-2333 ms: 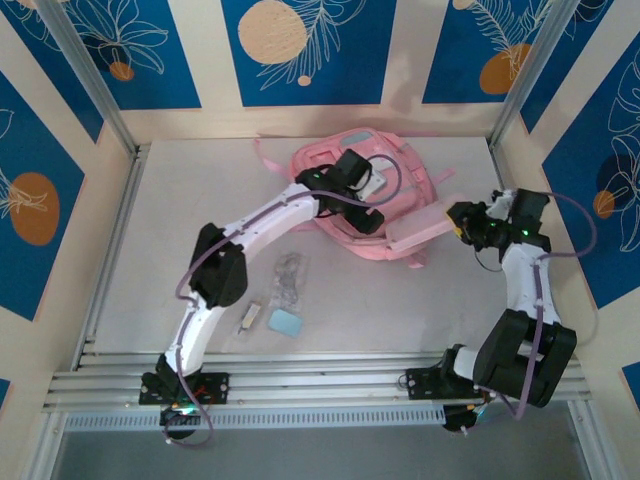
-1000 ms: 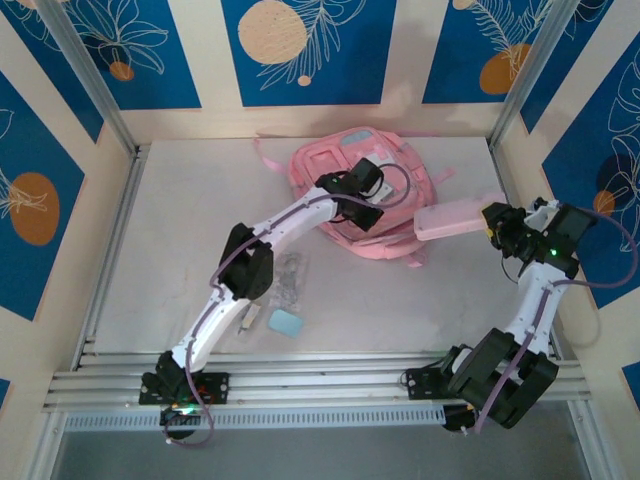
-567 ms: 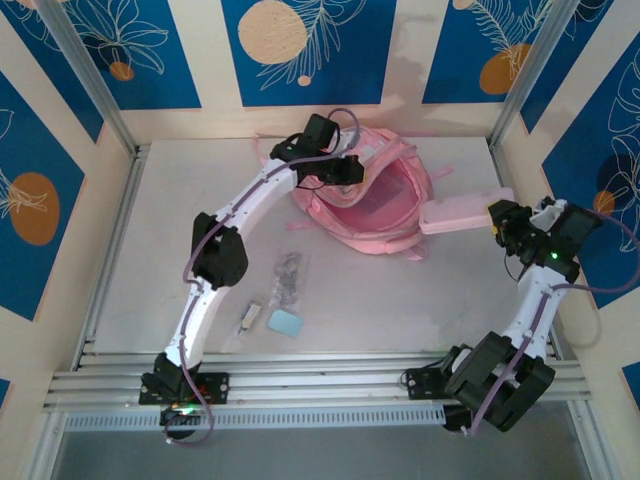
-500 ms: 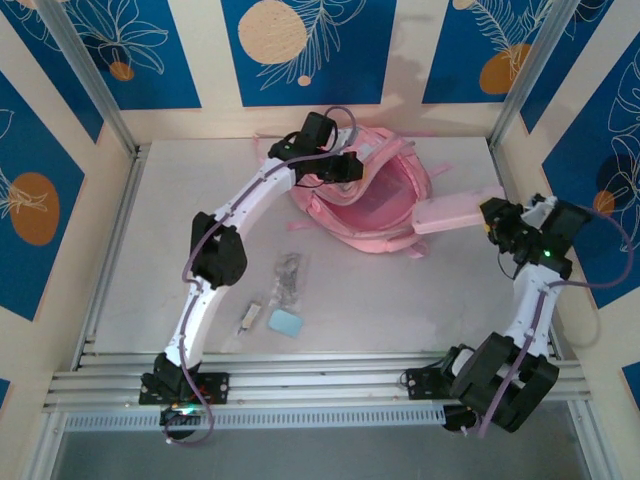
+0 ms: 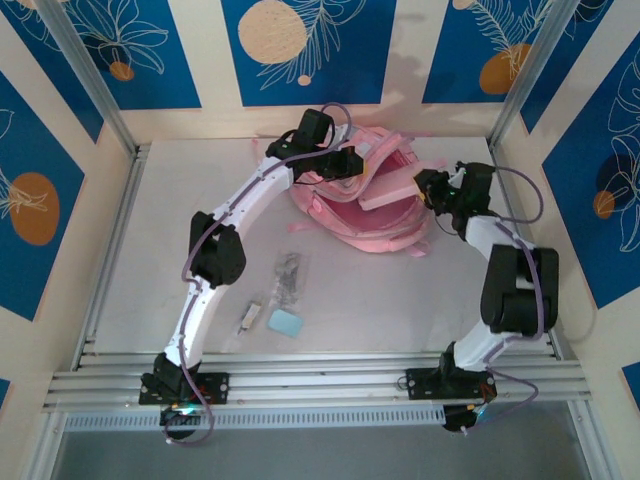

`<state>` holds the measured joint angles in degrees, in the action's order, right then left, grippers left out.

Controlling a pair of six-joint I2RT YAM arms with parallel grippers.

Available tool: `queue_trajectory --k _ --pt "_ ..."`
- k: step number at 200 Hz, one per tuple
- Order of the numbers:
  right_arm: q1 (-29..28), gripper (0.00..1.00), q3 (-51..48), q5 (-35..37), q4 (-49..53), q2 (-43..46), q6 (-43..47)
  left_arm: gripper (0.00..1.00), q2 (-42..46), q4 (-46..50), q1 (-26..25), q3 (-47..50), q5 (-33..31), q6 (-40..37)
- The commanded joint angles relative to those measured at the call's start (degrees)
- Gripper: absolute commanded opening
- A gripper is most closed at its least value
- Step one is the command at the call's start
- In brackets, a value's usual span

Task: Pack the student bag
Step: Place the pencil case in the student bag.

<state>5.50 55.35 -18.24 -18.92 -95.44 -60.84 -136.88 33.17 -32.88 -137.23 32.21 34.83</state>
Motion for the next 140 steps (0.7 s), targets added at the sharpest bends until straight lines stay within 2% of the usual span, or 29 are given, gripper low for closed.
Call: queue_trajectory --k 1,25,56,82,92,103,116,127,140 --pt "-3.56 0.15 4.02 4.76 -15.85 -6.13 -8.51 0.0 4.28 -6.5 1.07 -3.57 2.99 1.72" --pt "-8.61 0.14 6.09 10.75 -22.97 -13.15 -15.68 0.0 3.57 -8.42 1.32 -3.53 3.73 2.97" --pt "-13.67 0.14 10.6 14.21 -32.36 -23.27 -23.21 0.0 2.94 -10.06 1.4 -3.99 5.02 3.34" --pt "-15.6 0.14 16.62 11.59 -29.78 -28.83 -25.1 0.0 2.65 -9.64 1.51 -4.54 5.93 2.87" --pt "-15.9 0.18 17.54 10.63 -26.24 -29.1 -24.8 0.0 2.75 -9.13 1.66 -4.52 5.89 2.61" --pt "-15.81 0.27 17.15 9.71 -23.8 -28.57 -24.55 0.0 2.76 -8.53 1.91 -4.46 5.57 2.31" --pt "-15.41 0.42 15.93 7.86 -21.49 -26.94 -23.89 0.0 2.67 -8.03 2.12 -4.41 4.83 2.23" --pt "-15.0 0.6 14.61 5.79 -18.03 -24.68 -22.94 0.0 2.59 -7.94 2.37 -4.45 4.21 2.33" --pt "-14.28 0.93 13.77 3.54 -10.74 -21.29 -20.55 0.0 2.5 -7.94 2.56 -4.45 3.43 2.32"
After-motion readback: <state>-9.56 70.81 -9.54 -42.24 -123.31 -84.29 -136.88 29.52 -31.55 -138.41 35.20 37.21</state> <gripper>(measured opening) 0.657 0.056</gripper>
